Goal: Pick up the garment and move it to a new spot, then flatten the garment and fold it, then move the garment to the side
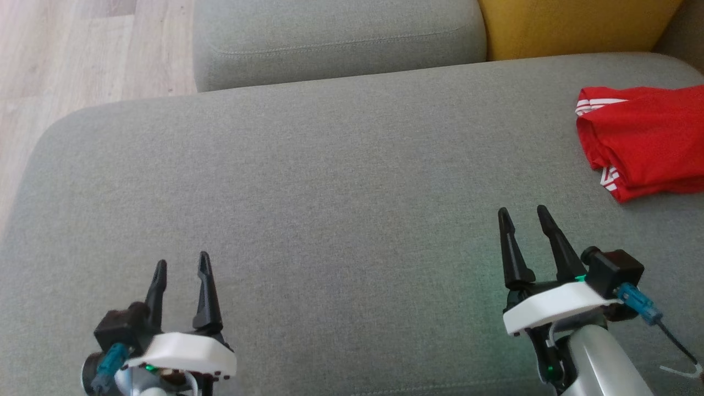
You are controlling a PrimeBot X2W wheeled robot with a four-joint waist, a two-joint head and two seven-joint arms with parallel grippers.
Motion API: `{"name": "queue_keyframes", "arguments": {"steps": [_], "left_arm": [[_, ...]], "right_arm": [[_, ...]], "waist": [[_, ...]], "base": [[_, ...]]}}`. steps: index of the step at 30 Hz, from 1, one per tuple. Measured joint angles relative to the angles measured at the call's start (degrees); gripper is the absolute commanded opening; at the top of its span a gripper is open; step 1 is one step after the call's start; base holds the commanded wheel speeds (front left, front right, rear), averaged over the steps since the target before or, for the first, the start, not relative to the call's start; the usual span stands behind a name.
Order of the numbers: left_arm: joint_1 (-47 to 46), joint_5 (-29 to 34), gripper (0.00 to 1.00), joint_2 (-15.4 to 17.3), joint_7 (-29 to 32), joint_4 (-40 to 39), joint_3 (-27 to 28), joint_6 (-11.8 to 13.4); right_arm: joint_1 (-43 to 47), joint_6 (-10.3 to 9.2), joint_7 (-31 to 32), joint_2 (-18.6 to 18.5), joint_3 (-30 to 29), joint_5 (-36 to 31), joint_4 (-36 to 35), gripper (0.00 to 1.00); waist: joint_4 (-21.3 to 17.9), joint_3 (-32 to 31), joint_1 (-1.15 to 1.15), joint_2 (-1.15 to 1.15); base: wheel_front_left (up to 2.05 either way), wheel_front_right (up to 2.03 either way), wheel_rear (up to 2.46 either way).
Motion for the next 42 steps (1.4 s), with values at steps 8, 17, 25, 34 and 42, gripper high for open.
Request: {"name": "queue_keyframes", "arguments": {"steps": [8, 17, 25, 34, 42], "left_arm": [[1.5, -1.2, 1.0, 0.0, 0.0, 0.5, -0.9, -1.5], [1.8, -1.7, 1.0, 0.0, 0.0, 0.9, -1.0, -2.0], [2.2, -1.7, 1.0, 0.0, 0.0, 1.0, -1.4, -1.9], [2.3, -1.6, 0.0, 0.0, 0.1, 2.8, -2.5, -1.4], [4.4, -4.2, 0.0, -0.1, 0.9, 6.7, -2.6, -1.6]], "right_arm": [[0.5, 0.0, -0.6, 0.0, 0.2, 0.0, 1.4, 1.0], [0.8, 0.0, -0.8, 0.0, 0.8, 0.0, 2.7, 1.0], [0.8, 0.0, -0.9, 0.0, 1.2, 0.0, 3.0, 1.0], [1.0, -0.01, -0.8, 0.0, 1.3, -0.2, 4.0, 0.0], [5.2, -0.02, -0.3, 0.0, 1.4, 2.2, 7.3, 0.0]], "waist": [[0.5, -0.6, 0.0, 0.0], [0.6, -1.0, 0.0, 0.0], [0.6, -1.0, 0.0, 0.0], [0.7, -0.7, 0.0, 0.0], [0.9, -0.7, 0.0, 0.0]], "base": [[0.0, 0.0, 0.0], [0.0, 0.0, 0.0], [0.0, 0.0, 0.0], [0.0, 0.0, 0.0], [0.0, 0.0, 0.0]]}}
